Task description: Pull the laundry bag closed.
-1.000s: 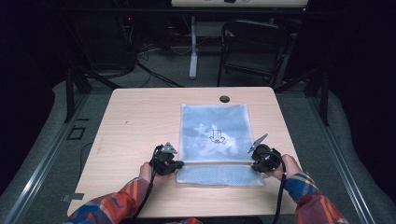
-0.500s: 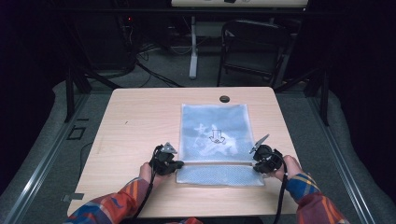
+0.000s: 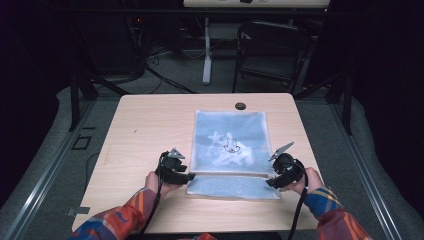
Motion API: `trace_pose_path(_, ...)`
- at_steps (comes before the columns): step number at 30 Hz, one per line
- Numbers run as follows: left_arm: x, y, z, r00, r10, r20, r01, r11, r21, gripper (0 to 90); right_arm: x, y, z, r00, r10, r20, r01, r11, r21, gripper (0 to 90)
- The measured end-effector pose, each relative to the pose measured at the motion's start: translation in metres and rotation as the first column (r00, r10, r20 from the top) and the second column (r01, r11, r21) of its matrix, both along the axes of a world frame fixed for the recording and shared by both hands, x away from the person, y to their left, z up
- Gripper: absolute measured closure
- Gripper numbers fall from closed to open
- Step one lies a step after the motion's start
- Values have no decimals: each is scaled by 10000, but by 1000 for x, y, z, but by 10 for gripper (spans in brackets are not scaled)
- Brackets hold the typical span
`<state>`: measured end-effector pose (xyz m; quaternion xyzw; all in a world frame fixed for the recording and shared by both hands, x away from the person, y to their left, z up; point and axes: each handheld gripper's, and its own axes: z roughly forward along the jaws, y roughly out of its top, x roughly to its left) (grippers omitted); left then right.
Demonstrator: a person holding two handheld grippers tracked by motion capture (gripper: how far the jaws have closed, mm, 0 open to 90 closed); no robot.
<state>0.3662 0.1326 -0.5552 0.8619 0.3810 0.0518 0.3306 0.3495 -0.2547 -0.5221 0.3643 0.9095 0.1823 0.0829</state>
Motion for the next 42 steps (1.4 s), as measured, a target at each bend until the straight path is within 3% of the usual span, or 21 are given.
trace_pose_path(2,-1,3,4,10000,84,17,-84,9999,-148,393,-3,-1,4,9997,-180,192,177,9997,174,254)
trace_pose_path(5,-4,7,12,9999,77,126,-74,9996,-288,309,-7,-5,7,9977,-527,437,500,9970,591,174)
trace_pose_path(6,-6,9,16,9998,18,202,-13,9997,-237,291,-8,-7,9,9972,-589,452,566,9971,502,154)
trace_pose_path(7,-8,11,18,9996,106,269,-98,9996,-266,262,-10,-9,11,9954,-791,537,751,9945,730,147)
trace_pose_path(16,-25,34,36,9976,487,494,-473,9984,-294,172,-35,-29,20,9798,-1864,719,1774,9773,1160,72)
trace_pose_path(28,-50,69,44,9931,1009,596,-997,9948,-228,136,-73,-42,10,9656,-2508,686,2423,9636,1134,0)
trace_pose_path(38,-55,88,37,9918,1272,-120,-1274,9917,-188,81,-85,-45,2,9702,-2353,585,2289,9683,997,0)
trace_pose_path(40,-53,87,35,9910,1327,-168,-1327,9912,3,78,-85,-45,2,9674,-2429,715,2357,9671,961,0)
trace_pose_path(42,-45,86,27,9910,1296,-337,-1267,9890,765,39,-82,-46,-1,9588,-2625,1087,2544,9635,830,0)
